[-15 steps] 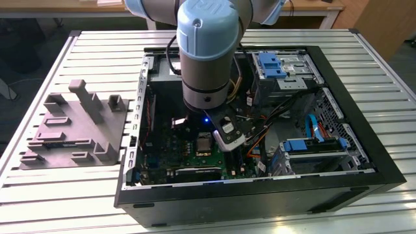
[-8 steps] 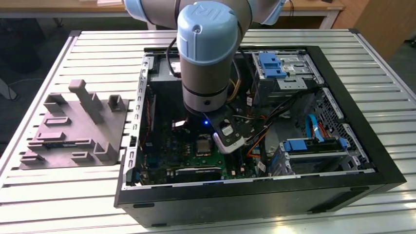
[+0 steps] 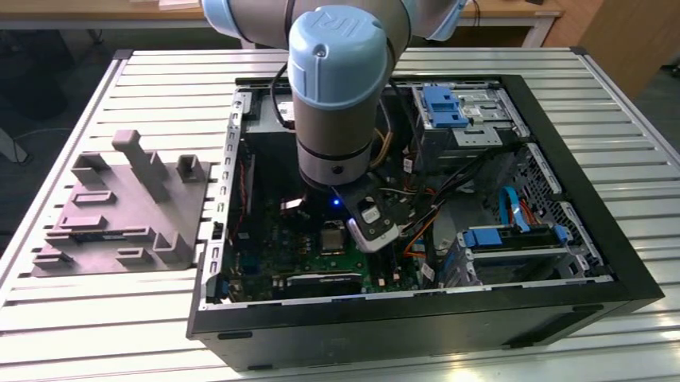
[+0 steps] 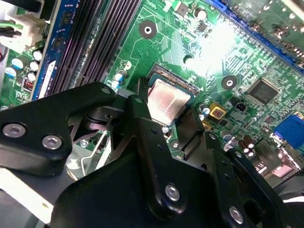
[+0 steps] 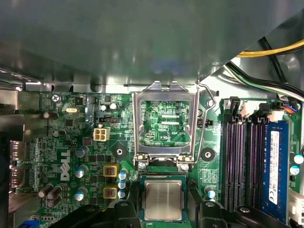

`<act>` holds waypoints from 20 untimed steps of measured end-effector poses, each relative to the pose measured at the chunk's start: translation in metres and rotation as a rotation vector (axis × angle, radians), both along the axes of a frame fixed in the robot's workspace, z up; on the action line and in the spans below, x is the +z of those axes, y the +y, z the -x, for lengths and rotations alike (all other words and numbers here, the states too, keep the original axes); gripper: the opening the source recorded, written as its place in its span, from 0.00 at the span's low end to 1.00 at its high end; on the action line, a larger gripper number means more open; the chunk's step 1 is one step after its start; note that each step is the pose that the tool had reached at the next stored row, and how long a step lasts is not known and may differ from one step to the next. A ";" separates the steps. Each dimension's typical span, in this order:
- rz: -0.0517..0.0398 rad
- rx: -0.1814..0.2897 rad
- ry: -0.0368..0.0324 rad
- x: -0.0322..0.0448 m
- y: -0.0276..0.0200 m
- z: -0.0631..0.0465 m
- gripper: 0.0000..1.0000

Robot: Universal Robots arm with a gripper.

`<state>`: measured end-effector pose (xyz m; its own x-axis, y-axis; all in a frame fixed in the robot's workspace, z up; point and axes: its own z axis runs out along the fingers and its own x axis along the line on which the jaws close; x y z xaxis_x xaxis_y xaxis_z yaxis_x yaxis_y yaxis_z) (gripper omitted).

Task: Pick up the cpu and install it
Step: 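Place the cpu into insertion slot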

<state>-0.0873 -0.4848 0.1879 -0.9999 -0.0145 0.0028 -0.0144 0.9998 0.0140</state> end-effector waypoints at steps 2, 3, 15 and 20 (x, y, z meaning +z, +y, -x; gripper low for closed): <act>-0.0003 0.000 -0.0001 -0.0004 -0.0004 0.000 0.47; -0.0002 0.000 -0.0002 -0.0004 -0.0006 0.000 0.47; 0.0000 0.000 -0.0003 -0.0006 -0.0012 0.000 0.47; -0.0005 0.000 -0.0004 -0.0007 -0.0011 0.000 0.60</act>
